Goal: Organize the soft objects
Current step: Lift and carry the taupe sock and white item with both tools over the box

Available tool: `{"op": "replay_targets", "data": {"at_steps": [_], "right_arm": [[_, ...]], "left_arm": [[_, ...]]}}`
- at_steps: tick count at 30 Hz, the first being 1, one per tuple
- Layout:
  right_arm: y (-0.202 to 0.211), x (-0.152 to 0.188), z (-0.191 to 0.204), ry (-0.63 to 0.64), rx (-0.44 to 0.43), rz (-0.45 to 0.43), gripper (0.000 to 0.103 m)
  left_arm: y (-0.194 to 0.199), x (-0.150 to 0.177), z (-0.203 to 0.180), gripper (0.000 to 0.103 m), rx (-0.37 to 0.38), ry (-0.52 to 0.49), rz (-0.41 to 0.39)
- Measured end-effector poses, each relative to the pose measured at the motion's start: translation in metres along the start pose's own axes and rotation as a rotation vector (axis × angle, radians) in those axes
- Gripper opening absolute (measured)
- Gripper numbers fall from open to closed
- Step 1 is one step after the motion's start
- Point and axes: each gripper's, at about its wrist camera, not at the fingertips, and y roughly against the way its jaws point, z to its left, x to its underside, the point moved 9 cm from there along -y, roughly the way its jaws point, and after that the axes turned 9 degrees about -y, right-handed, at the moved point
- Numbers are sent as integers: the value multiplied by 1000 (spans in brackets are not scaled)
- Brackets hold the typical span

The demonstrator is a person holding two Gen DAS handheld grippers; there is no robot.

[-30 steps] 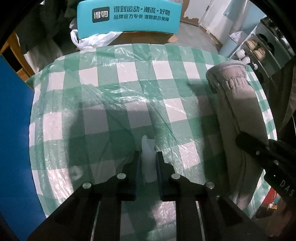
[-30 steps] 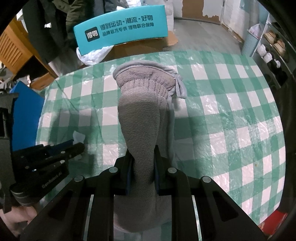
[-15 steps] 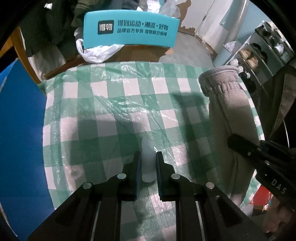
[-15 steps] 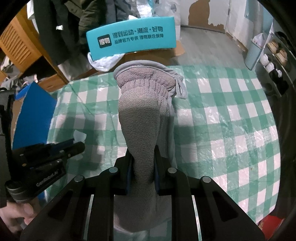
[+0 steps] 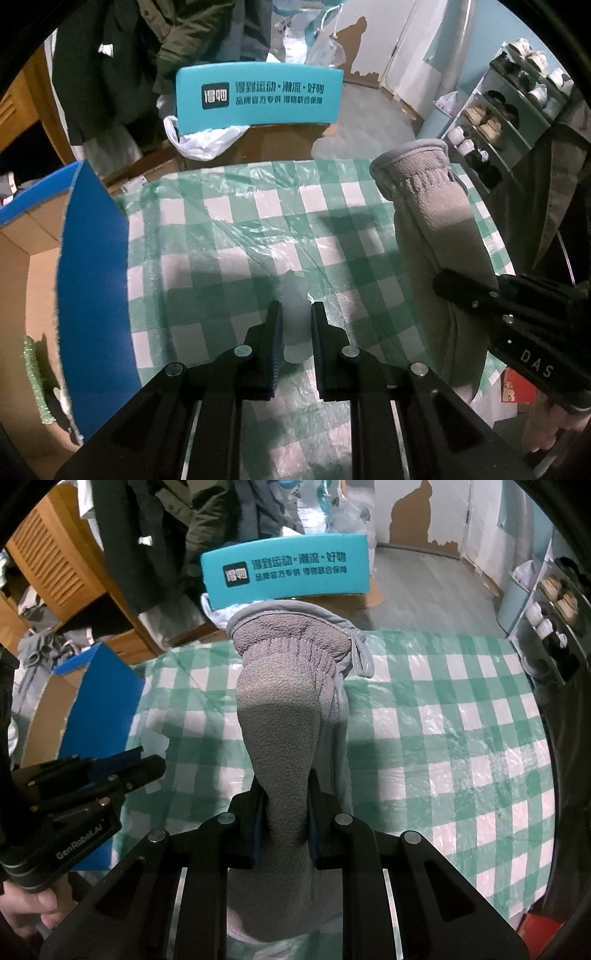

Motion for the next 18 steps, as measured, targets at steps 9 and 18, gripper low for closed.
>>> {"op": "replay_targets", "data": {"at_steps": [9,18], "right_arm": [[21,-2,24,27,-40,-27,16],[37,-3,54,71,-67,-50,16]], "left_arm": [[33,1,12,15,-15,7,-51],[63,9,30,15,-47,17,-92]]}}
